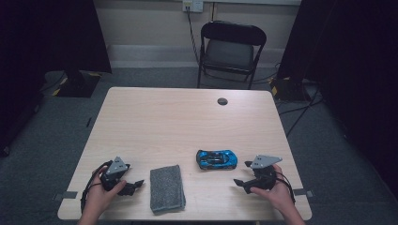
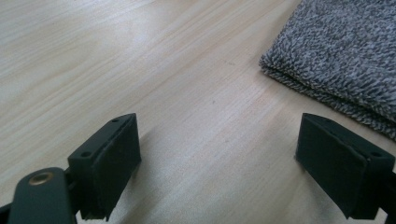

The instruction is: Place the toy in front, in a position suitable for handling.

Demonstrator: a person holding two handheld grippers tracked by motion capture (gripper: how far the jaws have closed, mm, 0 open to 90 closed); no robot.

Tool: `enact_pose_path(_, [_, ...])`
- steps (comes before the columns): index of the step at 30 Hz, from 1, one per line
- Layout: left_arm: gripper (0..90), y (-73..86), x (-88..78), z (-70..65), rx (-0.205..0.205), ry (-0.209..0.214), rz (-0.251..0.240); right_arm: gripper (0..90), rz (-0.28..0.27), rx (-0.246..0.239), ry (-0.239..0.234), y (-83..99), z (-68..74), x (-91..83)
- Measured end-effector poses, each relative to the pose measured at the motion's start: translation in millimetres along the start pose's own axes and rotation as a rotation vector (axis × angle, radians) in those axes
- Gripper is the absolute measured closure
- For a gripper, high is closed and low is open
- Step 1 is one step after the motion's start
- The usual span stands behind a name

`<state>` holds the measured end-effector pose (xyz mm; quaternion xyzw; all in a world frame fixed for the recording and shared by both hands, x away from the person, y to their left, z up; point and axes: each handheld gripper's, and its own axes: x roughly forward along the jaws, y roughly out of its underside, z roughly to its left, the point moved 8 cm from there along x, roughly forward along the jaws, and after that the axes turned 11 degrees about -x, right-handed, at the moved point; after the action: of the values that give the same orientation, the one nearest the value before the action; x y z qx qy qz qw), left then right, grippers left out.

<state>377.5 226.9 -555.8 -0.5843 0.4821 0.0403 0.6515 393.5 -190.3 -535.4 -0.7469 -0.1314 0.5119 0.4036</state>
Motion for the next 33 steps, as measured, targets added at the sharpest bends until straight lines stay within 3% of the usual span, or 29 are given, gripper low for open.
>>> enact_pose_path(1, [13.3,0.0,0.0,0.0,-0.001,-0.001,0.0,14.1,0.0,0.0,0.0,0.0,0.0,0.0])
enact_pose_path(2, [13.3,0.0,0.0,-0.1,-0.001,-0.001,0.0,14.1,-0.01,-0.009,-0.035,-7.5,0.7,2.3])
enact_pose_path(6, [13.3,0.0,0.0,-0.1,-0.001,-0.001,-0.001,14.1,-0.001,-0.023,-0.061,-17.8,0.7,8.2])
enact_pose_path(14, [13.3,0.0,0.0,-0.1,-0.001,-0.001,0.0,14.0,-0.029,-0.06,-0.082,-40.8,-3.2,20.2])
enact_pose_path(20, [13.3,0.0,0.0,-0.1,-0.001,0.0,0.0,14.0,-0.059,-0.05,-0.117,-54.3,-4.9,30.9])
enact_pose_path(27, [13.0,0.0,0.1,-0.1,-0.001,0.003,0.001,14.0,-0.034,-0.104,-0.117,-64.6,-4.8,49.4])
enact_pose_path(33, [13.0,0.0,0.2,-0.1,-0.001,0.003,0.001,14.0,-0.038,-0.102,-0.135,-70.9,-7.1,58.6])
